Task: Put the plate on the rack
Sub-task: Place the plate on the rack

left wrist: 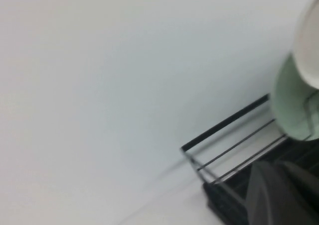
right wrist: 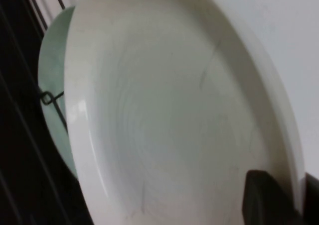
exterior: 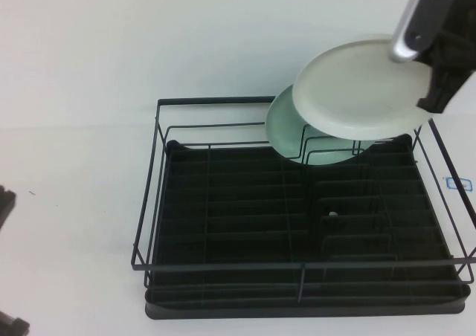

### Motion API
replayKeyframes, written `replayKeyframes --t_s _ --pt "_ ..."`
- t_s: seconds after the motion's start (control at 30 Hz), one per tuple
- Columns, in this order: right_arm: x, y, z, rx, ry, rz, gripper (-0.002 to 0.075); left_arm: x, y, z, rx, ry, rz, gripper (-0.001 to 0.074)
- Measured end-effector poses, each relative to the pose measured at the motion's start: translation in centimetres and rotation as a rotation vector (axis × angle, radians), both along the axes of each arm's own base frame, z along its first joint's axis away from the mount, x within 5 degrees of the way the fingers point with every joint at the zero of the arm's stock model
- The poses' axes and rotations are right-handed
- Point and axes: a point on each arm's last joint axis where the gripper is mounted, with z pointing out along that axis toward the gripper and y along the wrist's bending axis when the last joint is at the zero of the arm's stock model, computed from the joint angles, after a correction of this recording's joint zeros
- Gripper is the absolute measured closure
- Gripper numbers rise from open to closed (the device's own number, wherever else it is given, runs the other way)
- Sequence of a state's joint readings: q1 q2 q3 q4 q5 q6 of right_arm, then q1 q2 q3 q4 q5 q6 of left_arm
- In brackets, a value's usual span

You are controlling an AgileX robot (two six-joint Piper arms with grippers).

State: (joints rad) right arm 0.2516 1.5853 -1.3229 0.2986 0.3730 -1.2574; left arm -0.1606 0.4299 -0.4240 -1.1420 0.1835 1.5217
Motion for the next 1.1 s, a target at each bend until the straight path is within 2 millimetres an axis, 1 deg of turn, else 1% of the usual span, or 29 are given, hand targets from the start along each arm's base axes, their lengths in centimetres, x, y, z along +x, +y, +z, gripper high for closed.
replayKeyframes --t_s 0.17,0.33,0.57,0.73,1.1 --pt "0.4 1.6 -0.5 -0.044 -0.057 0.053 0.0627 0.5 0.8 -1.5 -0.028 0.016 0.096 0.0735" --pt "0.4 2.3 -0.5 -0.097 -0.099 0.104 0.0627 0.6 1.2 -1.3 -0.054 0.001 0.145 0.0735" --pt "0.7 2.4 -0.6 -0.123 -0.13 0.115 0.0627 0.6 1.2 -1.3 -0.054 0.001 0.145 0.0735" --pt "1.1 2.7 -1.6 -0.136 -0.109 0.123 0.0628 0.6 1.2 -1.3 -0.054 0.001 0.145 0.0735" --pt "2.3 3.1 -4.5 -0.149 -0.032 0.132 0.0628 0.6 1.2 -1.3 -0.039 -0.004 0.145 0.0735"
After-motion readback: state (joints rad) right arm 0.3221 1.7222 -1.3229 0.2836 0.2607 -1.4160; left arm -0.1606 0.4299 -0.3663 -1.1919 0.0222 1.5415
